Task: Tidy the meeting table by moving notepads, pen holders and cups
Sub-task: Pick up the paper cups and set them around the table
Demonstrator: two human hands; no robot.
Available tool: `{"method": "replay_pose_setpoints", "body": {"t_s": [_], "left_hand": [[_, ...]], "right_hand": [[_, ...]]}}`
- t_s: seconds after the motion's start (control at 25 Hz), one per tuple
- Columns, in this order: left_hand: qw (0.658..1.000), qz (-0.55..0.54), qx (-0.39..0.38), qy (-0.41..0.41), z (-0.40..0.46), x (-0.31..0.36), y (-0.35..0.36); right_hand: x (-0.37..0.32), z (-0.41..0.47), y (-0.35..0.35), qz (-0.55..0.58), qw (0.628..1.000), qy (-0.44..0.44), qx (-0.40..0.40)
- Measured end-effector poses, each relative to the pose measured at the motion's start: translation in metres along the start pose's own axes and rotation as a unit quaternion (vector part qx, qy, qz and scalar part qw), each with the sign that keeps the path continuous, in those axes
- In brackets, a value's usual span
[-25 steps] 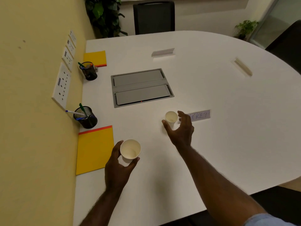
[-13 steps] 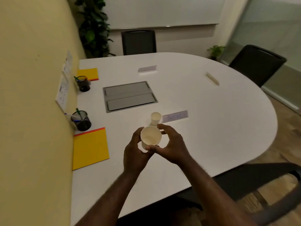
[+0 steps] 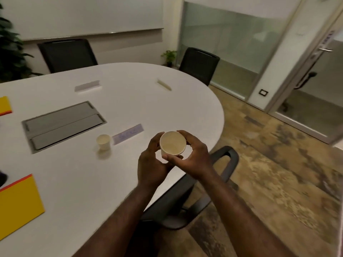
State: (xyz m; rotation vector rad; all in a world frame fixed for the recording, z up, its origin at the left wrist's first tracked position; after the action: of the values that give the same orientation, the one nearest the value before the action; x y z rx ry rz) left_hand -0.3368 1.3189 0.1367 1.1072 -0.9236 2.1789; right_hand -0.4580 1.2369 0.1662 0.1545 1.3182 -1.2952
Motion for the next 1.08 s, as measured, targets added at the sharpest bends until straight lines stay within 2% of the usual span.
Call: {"method": "replay_pose_setpoints", "body": {"t_s": [0.16,0.36,0.68,0.88,1.08], "left_hand": [[0.998,-0.022,-0.039,0.036,0.019,0.044,0.089],[0.996,-0.044,-0.071,0.039,0.033,0.088,0.211],[0.978,-0.06,-0.177,0.088,0.064,0.138,0.385],[0.967,-0.089,-0.221,0.091,0.092,0.144,0.484],[0.96,-0.115,-0.24,0.09,0.15,0.128,0.577]], "right_hand": [[0.047,-0.011,-0.088,-0.002,0.998,0.028,0.056],[0.116,-0.024,-0.195,-0.015,0.994,0.051,0.093],[0.218,-0.053,-0.335,-0.047,0.976,0.113,0.179],[0.288,-0.045,-0.394,-0.066,0.963,0.154,0.21],[0.366,0.002,-0.442,-0.074,0.954,0.18,0.227]]}}
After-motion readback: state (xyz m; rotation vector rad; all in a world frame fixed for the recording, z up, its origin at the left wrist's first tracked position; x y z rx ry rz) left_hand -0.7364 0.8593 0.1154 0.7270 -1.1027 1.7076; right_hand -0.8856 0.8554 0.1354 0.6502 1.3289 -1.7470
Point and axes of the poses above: each hand's wrist, its own z-axis towards the middle knuckle, its own y-axis out of the palm, x = y × z, the point moved 5 cm from there along z, towards the middle knuckle, and after that the axes turned 5 degrees about -x, right-handed, at the moved point
